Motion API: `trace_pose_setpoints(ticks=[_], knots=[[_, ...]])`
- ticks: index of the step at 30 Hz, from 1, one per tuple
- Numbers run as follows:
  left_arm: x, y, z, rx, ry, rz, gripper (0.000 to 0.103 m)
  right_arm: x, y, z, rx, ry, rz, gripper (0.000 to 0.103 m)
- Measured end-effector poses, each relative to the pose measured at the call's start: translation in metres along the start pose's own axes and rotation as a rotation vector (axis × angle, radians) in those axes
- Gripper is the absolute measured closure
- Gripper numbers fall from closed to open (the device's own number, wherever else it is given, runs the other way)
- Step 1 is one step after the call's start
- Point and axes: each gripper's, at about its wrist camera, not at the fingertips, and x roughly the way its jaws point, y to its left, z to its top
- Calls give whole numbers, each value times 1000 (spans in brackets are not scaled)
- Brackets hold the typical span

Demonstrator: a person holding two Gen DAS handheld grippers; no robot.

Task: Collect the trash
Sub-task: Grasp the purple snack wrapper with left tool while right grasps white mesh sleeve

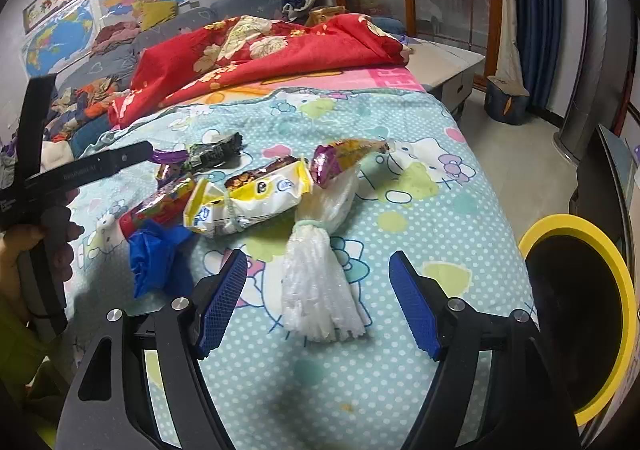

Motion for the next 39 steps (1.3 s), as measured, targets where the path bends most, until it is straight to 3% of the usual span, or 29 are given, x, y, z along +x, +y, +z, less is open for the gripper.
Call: trace_pose_setpoints(ticks=[6,10,15,17,18,19,27,32,39], knots=[[9,-15,2,54,-5,3,14,10,-8,-4,30,26,9,32],[16,-23,8,84,-15,11,23,13,-12,-5,44,39,20,32],[38,-27,14,120,58,20,30,18,-15,-5,57,48,30,33],[43,-27,13,113,70,16,34,18,-16,-5,62,51,36,40],[45,-27,12,110,79,14,46,19,-16,-5,61,54,40,42],[48,-27,11,110,91,19,49,19,-16,-5,61,57,43,47],[41,-23,6,84,81,-18,59,20,-16,-9,54,74,74,82],[29,-15,6,24,71,-55,61,7,-16,-11,44,60,76,85],[1,-24,19,22,6,-98,62,-24,-23,-8,45,-6,24,85]])
